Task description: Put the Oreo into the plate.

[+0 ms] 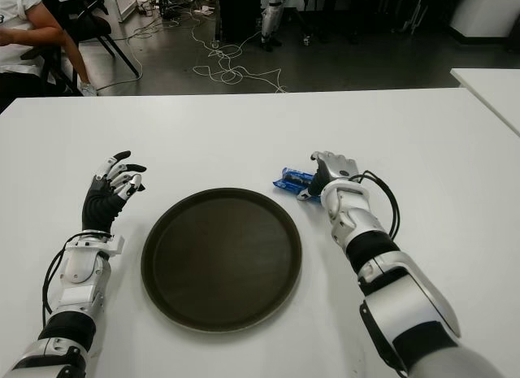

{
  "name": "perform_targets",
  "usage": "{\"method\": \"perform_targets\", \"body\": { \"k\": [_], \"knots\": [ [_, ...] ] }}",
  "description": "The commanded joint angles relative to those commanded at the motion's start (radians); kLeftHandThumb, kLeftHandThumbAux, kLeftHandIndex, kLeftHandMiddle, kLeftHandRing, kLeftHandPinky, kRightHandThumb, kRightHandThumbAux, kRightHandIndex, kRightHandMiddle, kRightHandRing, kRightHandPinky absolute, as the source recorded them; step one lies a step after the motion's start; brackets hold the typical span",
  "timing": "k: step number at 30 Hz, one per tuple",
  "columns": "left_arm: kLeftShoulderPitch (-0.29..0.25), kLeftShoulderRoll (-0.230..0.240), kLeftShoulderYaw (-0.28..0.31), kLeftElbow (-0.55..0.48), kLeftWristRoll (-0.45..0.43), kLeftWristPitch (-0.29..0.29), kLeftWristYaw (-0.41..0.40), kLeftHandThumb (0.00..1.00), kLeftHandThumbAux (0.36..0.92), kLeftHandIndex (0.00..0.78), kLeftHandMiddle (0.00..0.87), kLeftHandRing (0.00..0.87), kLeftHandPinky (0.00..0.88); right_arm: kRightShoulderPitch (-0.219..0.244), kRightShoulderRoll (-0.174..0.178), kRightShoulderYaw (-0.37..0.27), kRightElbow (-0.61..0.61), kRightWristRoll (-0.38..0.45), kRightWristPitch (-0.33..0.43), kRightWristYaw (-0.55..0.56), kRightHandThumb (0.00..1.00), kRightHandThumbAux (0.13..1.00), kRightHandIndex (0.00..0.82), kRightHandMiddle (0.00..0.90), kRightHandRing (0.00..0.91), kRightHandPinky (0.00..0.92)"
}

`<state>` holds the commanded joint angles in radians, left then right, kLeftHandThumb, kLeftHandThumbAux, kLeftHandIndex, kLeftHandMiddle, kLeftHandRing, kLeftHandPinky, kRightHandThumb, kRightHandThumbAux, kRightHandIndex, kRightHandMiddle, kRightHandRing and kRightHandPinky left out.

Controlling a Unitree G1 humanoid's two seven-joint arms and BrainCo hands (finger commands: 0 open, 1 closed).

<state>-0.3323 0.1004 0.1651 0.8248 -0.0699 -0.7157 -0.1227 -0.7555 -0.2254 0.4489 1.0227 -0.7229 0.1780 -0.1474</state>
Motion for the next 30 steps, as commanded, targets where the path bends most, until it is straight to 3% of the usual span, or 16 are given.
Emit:
{"method": "perform_targets", "body": {
  "k": [2, 20, 25, 30],
  "knots": [
    [0.000, -0.001, 0.000, -0.001, -0.003, 0.003, -0.002, 1.000, 0.646, 0.205, 0.385, 0.525, 0.413, 0.000, 0.008, 0.004, 0.015, 0.001, -0.005, -0.002, 0.000, 0.730, 0.171, 0.190, 0.205, 0.210],
    [-0.003, -0.007, 0.002, 0.012, 0.001, -0.007, 0.007, 1.000, 0.647, 0.192, 0.381, 0.522, 0.422, 0.007, 0.096, 0.042, 0.154, 0.009, -0.056, -0.035, 0.000, 0.741, 0.169, 0.183, 0.202, 0.229],
    [0.000, -0.008, -0.001, 0.006, 0.011, -0.007, 0.020, 1.000, 0.647, 0.199, 0.382, 0.523, 0.421, 0.014, 0.111, 0.054, 0.173, 0.009, -0.068, -0.035, 0.000, 0.745, 0.191, 0.187, 0.195, 0.218],
    [0.001, -0.007, -0.004, 0.005, 0.026, -0.008, 0.038, 1.000, 0.646, 0.197, 0.383, 0.524, 0.403, 0.024, 0.121, 0.059, 0.183, 0.010, -0.077, -0.032, 0.000, 0.755, 0.248, 0.241, 0.253, 0.288]
  ]
}}
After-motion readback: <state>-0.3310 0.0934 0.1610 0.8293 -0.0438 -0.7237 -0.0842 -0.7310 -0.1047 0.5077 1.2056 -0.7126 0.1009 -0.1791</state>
